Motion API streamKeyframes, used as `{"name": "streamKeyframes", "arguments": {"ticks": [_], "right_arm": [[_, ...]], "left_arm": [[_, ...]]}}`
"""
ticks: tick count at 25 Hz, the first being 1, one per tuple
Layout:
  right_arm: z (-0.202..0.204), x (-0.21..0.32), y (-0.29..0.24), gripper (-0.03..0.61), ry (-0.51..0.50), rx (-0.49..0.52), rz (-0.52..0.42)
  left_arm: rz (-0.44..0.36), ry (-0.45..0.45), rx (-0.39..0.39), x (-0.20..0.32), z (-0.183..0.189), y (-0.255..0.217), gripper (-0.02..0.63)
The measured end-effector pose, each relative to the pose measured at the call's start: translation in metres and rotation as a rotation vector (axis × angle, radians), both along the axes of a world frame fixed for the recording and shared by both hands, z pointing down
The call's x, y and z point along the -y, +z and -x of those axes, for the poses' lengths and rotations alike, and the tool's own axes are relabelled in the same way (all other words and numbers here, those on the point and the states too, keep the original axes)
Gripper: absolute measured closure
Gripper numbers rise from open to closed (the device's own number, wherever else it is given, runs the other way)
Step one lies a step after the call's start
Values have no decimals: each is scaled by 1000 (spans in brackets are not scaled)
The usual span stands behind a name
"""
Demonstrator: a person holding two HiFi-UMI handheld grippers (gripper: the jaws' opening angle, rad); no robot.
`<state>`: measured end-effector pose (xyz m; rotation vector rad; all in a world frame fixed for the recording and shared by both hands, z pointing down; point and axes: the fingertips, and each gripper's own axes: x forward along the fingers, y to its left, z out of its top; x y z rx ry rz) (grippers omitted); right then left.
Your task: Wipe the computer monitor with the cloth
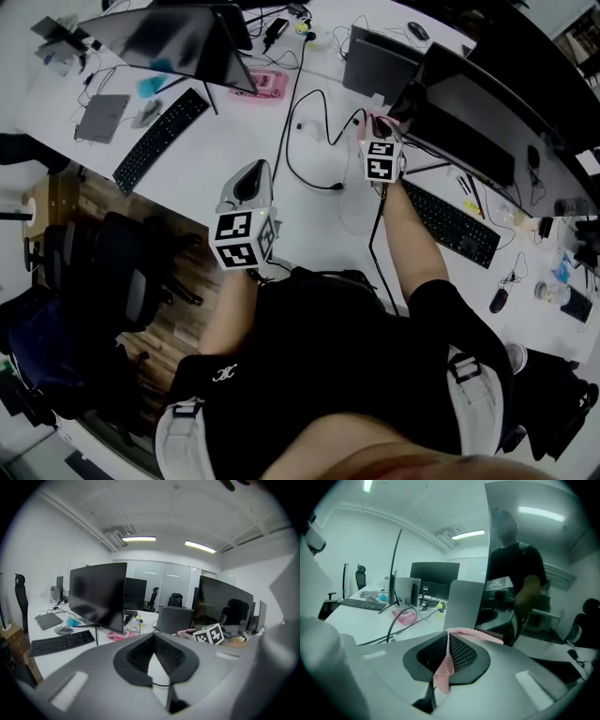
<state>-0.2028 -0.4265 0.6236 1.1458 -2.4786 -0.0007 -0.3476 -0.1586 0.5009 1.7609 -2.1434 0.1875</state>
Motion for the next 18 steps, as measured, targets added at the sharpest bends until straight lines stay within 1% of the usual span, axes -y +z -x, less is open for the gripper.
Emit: {"name": "streamKeyframes", "arguments": {"ticks": [5,9,12,18], "right_arm": [[-1,9,-29,571,131,47,-87],[-4,8,-66,571,194,64,-172],[-5,8,-95,571,217,95,-236],[-6,3,-173,571,220,128,-419]], "left_arm": [[-29,73,14,18,6,-7,565],[-49,116,13,28,9,-12,565],[-57,150,7,36,7,-13,565],[-100,234,4,58,-8,-26,564]]}}
